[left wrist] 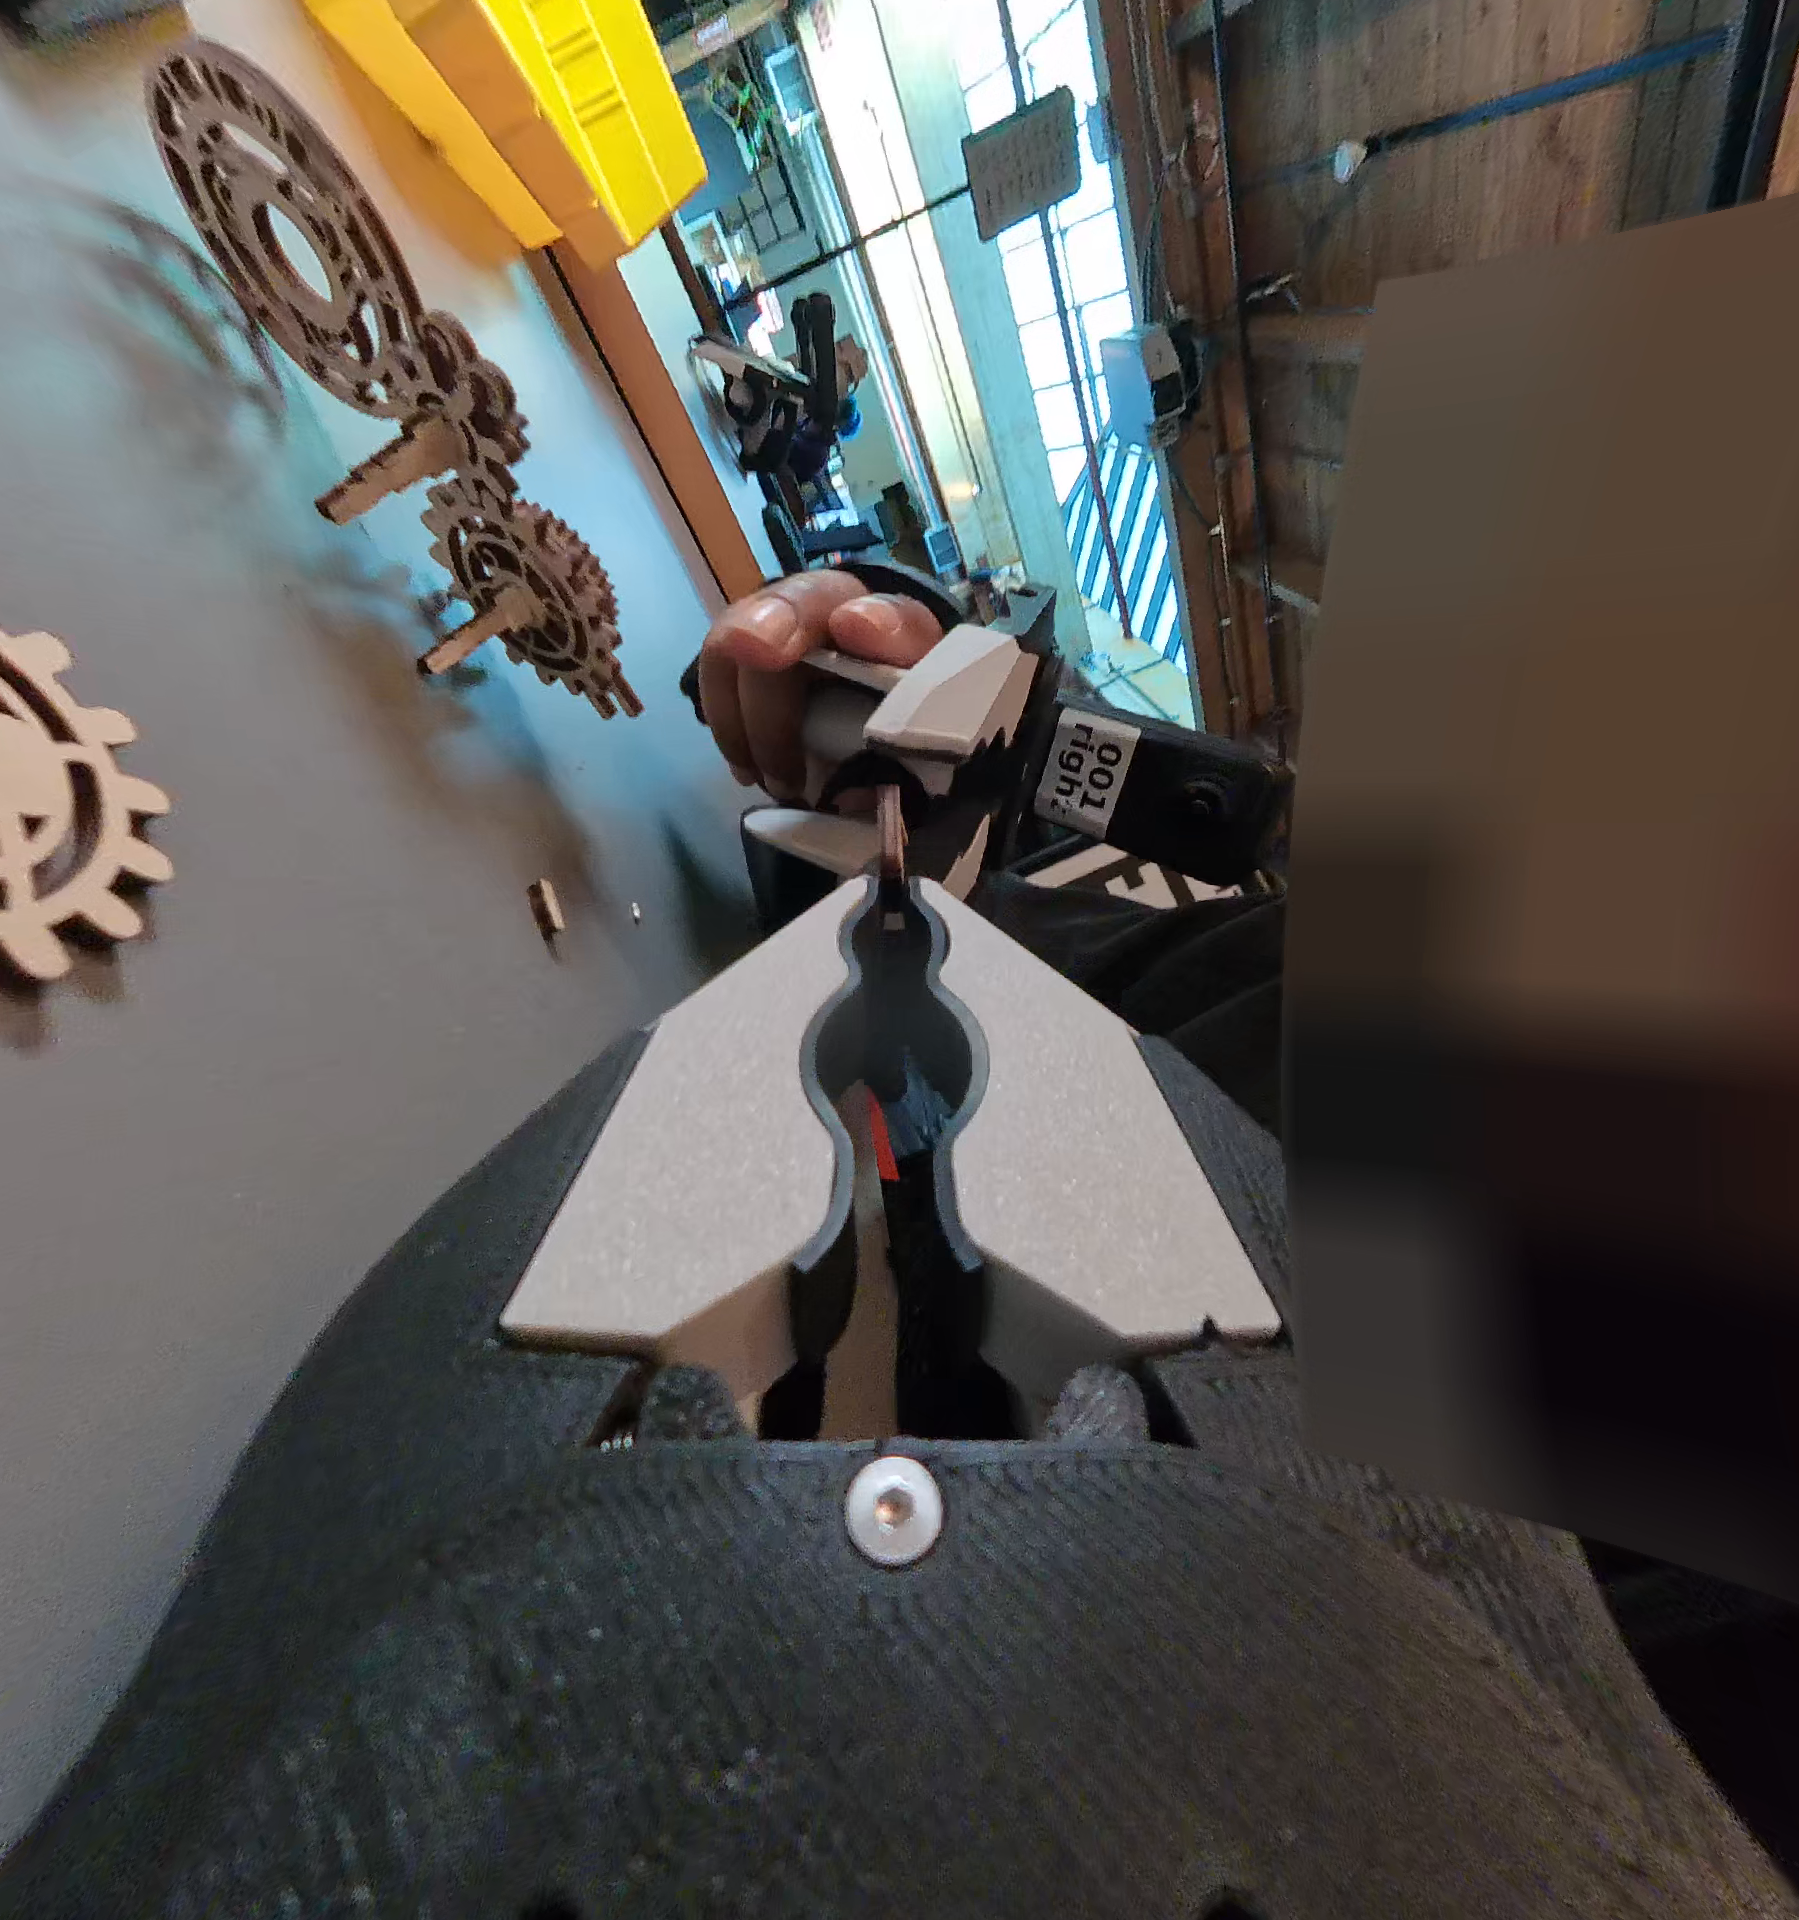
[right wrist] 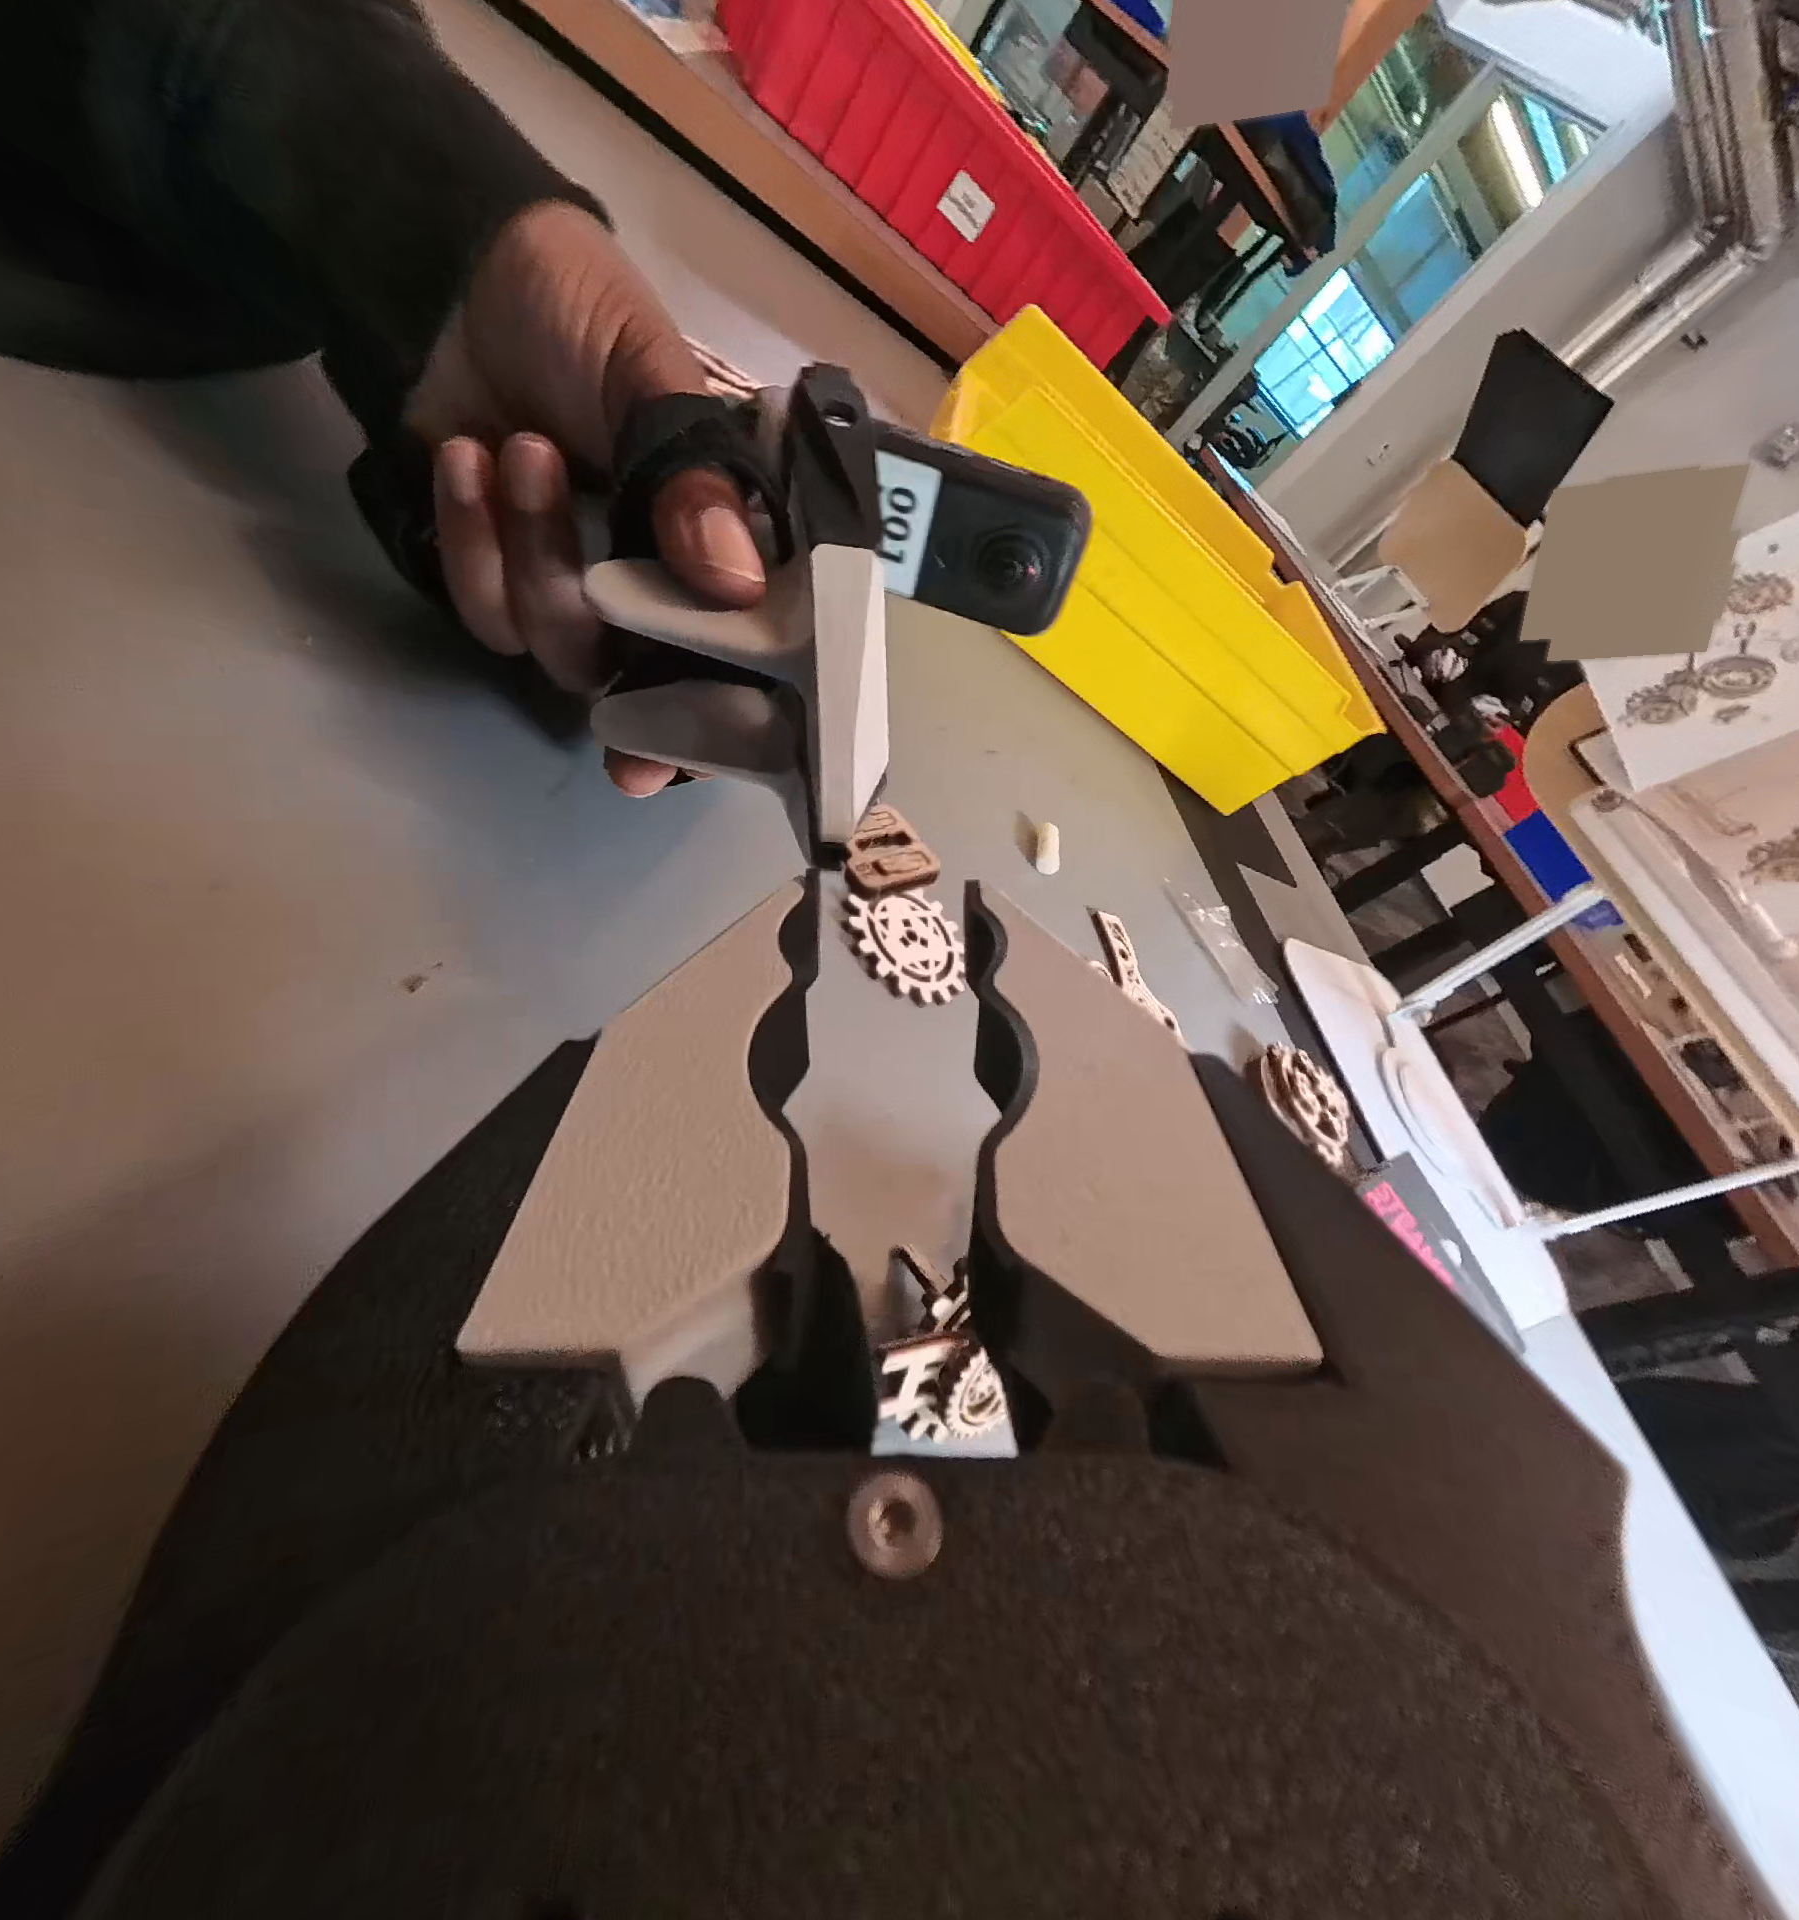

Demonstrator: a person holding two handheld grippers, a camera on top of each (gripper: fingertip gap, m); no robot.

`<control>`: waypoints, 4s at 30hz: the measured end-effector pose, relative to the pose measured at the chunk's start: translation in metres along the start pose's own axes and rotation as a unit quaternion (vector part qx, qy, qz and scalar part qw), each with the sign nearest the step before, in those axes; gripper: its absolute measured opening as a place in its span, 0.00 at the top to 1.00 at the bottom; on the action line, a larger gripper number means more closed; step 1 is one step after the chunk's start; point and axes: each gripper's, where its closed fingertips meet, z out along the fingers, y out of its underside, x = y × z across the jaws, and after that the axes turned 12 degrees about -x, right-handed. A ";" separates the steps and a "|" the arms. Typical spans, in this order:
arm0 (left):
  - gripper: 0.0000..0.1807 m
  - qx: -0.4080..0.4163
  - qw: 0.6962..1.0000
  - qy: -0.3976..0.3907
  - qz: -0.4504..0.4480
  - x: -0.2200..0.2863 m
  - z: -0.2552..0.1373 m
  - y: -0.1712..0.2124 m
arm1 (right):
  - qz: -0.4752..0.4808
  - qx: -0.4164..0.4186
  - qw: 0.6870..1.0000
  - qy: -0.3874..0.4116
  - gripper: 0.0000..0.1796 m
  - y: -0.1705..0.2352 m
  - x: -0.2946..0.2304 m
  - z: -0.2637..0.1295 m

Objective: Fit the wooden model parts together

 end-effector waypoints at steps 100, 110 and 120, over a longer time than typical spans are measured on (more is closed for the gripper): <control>0.92 -0.173 0.916 -0.214 0.291 -0.001 0.013 0.030 | 0.344 -0.049 0.927 -0.141 1.00 0.029 0.008 0.000; 0.92 -0.161 0.924 -0.212 0.276 -0.002 0.008 0.025 | 0.337 0.019 0.910 -0.242 0.93 -0.010 -0.011 -0.018; 0.92 -0.161 0.920 -0.206 0.293 0.005 0.010 0.026 | 0.364 0.022 0.876 -0.315 0.91 -0.012 -0.027 -0.021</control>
